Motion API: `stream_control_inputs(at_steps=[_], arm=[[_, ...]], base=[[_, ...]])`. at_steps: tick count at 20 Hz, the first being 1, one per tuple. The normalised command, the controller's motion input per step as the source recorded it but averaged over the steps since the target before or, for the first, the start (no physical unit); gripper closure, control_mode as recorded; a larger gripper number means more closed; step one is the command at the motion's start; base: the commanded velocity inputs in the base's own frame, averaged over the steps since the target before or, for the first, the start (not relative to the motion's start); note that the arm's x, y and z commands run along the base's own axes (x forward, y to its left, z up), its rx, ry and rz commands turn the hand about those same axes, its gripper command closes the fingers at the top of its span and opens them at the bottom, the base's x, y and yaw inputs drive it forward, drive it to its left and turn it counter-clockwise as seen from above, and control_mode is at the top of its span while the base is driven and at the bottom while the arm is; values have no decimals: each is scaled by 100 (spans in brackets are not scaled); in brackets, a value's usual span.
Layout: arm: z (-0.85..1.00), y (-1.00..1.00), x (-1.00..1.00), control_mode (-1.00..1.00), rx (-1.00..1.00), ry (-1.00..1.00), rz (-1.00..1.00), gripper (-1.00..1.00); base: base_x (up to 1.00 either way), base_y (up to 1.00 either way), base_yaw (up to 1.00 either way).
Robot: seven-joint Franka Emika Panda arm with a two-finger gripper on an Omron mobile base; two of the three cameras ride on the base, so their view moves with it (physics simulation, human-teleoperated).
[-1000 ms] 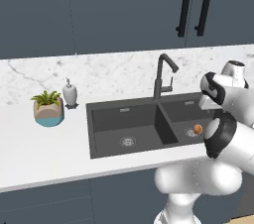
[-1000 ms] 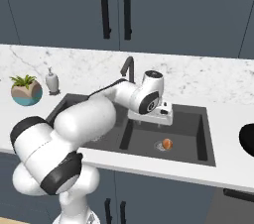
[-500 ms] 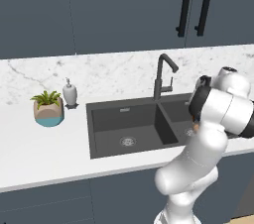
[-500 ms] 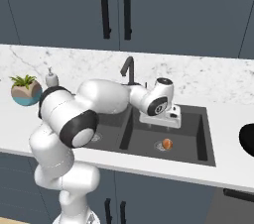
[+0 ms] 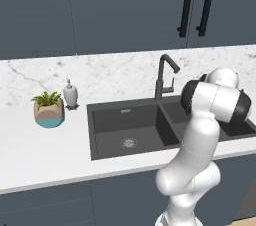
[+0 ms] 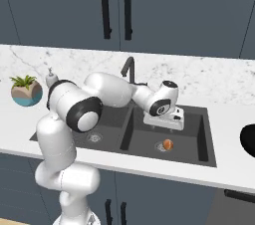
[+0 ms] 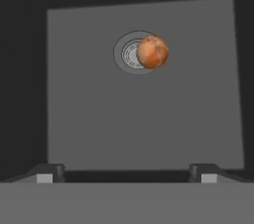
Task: Pick the onion from the sink and place it in the bowl. Then pick the bowl and place it in the microwave. Then close the microwave door and press the start button.
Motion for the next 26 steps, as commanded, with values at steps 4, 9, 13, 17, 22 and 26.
stream_control_inputs(at_steps=[4, 9, 13, 17, 22, 26], arm=[[-34, -11, 3, -100, 0, -7, 0, -100], [-49, 0, 24, -100, 0, -2, -1, -100], [-41, -2, 24, -100, 0, 0, 0, -100], [-35, -3, 16, -100, 0, 0, 0, -100], [-26, 0, 21, -100, 0, 0, 0, -100], [-32, -3, 30, -100, 0, 0, 0, -100]], base=[[0, 0, 0], [0, 0, 0], [0, 0, 0], [0, 0, 0], [0, 0, 0], [0, 0, 0]])
